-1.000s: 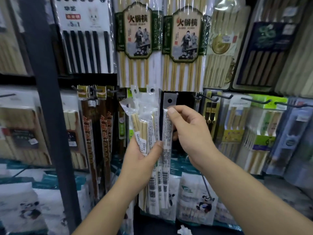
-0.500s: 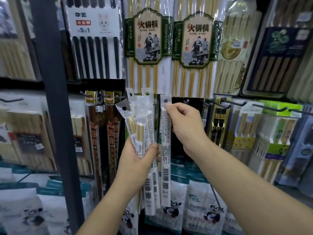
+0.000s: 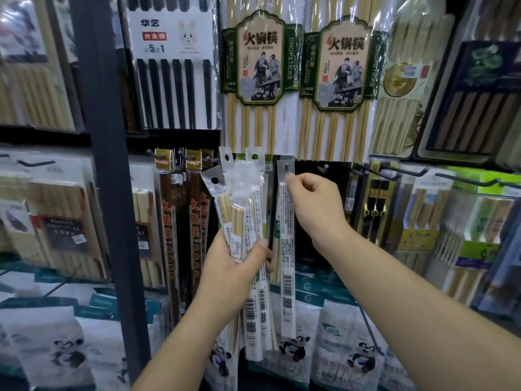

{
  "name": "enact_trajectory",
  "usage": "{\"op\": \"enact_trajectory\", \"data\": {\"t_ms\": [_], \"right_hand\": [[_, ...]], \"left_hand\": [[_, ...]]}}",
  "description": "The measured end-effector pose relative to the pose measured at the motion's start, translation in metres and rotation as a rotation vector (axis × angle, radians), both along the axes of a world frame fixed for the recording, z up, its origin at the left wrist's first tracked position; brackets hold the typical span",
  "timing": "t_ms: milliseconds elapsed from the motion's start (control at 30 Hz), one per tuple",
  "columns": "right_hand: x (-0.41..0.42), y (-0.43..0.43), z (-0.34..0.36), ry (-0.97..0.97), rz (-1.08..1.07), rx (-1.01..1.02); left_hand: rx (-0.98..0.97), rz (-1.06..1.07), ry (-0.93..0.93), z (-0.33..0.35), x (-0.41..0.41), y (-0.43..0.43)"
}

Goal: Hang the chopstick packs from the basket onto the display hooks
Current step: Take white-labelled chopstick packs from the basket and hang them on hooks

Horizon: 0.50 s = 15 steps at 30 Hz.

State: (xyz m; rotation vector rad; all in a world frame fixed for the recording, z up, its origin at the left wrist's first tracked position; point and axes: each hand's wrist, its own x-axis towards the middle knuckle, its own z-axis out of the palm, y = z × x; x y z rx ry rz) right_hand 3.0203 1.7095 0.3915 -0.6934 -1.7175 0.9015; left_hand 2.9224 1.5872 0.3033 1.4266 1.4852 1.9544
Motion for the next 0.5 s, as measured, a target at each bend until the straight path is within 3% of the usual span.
{"op": "enact_trajectory", "data": {"t_ms": [300, 500], "right_hand": [[0.013, -0.013, -0.012, 0.013, -0.068, -0.029], [0.018, -0.038, -0.009, 0.034, 0.197, -0.001]], "left_hand": [[0.034, -0.041, -0.095, 0.001, 0.004, -0.004], [0.032, -0.114, -0.061, 0.002, 0.01, -0.004]]}}
